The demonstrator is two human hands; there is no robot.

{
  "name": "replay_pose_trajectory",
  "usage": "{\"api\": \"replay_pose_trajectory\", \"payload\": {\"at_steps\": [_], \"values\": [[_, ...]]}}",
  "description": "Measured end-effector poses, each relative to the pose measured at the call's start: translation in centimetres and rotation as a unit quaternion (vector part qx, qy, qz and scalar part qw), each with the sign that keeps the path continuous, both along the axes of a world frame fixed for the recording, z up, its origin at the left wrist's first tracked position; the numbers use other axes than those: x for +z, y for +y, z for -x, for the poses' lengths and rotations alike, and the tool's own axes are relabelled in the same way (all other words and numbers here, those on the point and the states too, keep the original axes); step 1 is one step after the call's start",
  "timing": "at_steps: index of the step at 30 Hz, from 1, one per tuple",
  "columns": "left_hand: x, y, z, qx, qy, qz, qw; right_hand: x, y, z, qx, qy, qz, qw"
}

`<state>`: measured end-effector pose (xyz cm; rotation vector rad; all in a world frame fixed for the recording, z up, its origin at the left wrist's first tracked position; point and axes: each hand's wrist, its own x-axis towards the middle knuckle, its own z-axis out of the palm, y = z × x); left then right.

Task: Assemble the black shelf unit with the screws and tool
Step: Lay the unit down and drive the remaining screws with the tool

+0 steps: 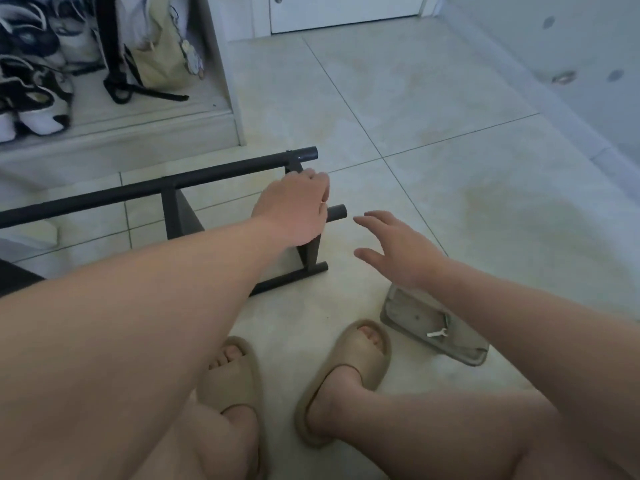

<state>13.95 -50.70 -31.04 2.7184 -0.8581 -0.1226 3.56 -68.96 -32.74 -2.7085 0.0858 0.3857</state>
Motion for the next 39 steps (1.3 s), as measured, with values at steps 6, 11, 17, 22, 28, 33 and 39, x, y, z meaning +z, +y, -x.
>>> {"api": "replay_pose_trajectory", "payload": {"at_steps": [6, 11, 17, 22, 28, 33, 39], "values": [[-1.5, -6.5, 3.9, -0.185, 0.032, -0.053, 0.981, 0.5, -6.2, 4.1, 0.007, 0.078, 0.066, 0.995], [-6.0, -10.0, 6.5, -0.295, 0.052, -0.143, 0.943, -4.0, -11.3, 7.1, -0.010, 0.214, 0.118, 0.970], [-12.6, -12.0, 7.6, -0.427, 0.017, -0.191, 0.884, -11.5, -15.4, 7.9, -0.033, 0.317, 0.123, 0.940], [-16.8, -13.2, 7.9, -0.479, 0.028, -0.222, 0.849, -16.8, -17.1, 9.7, -0.019, 0.365, 0.159, 0.917], [-19.4, -13.1, 7.5, -0.493, 0.010, -0.141, 0.858, -20.1, -17.0, 12.4, 0.032, 0.271, 0.267, 0.924], [-20.1, -12.9, 7.5, -0.487, -0.002, -0.097, 0.868, -21.7, -17.3, 11.6, -0.066, 0.254, 0.250, 0.932], [-20.4, -12.8, 7.5, -0.480, 0.003, -0.049, 0.876, -23.2, -18.0, 10.8, -0.095, 0.245, 0.222, 0.939]]}}
